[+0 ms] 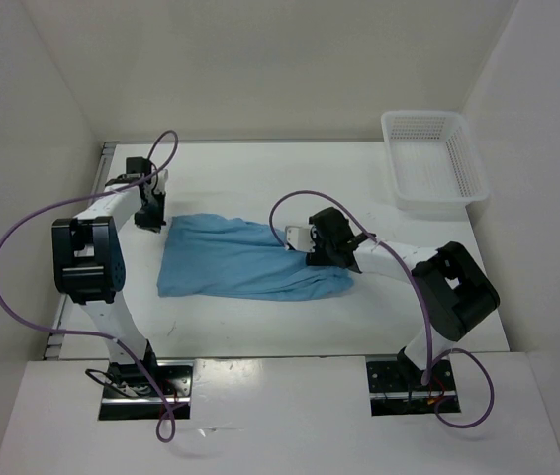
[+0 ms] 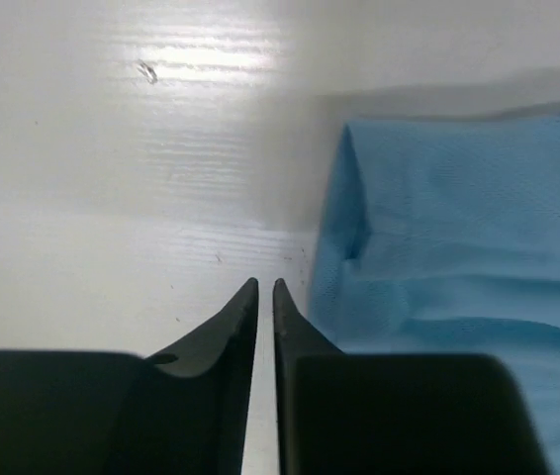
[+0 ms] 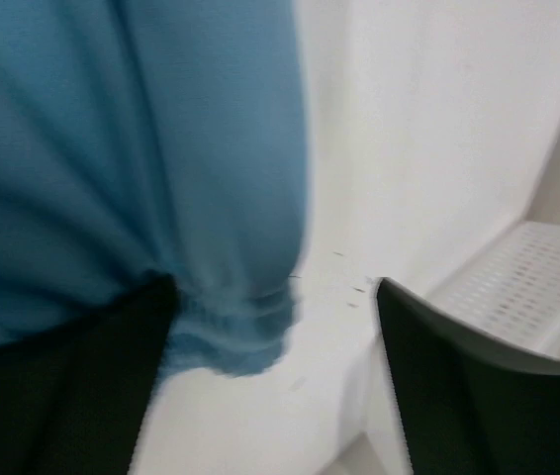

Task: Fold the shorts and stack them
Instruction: Fold the shorts

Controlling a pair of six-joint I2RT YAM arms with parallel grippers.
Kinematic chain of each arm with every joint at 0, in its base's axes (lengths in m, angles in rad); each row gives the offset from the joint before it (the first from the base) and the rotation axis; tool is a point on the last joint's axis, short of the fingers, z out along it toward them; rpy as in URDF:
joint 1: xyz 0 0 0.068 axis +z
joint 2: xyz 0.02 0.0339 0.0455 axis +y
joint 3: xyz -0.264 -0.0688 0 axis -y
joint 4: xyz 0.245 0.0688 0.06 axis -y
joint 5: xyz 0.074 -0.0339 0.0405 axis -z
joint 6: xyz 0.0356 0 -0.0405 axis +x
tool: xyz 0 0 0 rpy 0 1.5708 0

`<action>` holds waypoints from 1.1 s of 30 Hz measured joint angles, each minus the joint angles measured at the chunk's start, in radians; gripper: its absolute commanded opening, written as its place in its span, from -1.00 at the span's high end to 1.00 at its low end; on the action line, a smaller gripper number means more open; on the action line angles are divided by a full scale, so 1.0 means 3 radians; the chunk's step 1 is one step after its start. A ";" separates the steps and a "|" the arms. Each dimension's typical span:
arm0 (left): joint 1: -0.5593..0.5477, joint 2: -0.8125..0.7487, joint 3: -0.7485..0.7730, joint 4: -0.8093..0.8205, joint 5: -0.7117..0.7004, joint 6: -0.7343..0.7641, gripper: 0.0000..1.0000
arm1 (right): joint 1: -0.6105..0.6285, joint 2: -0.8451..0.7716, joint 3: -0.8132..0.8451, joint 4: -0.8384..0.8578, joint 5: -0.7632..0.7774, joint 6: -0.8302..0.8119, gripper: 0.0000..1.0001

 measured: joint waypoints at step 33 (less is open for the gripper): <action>-0.0149 -0.0145 -0.0315 -0.0122 -0.0004 -0.0004 -0.28 | -0.1414 -0.0142 0.0528 -0.1809 -0.2213 0.4551 -0.89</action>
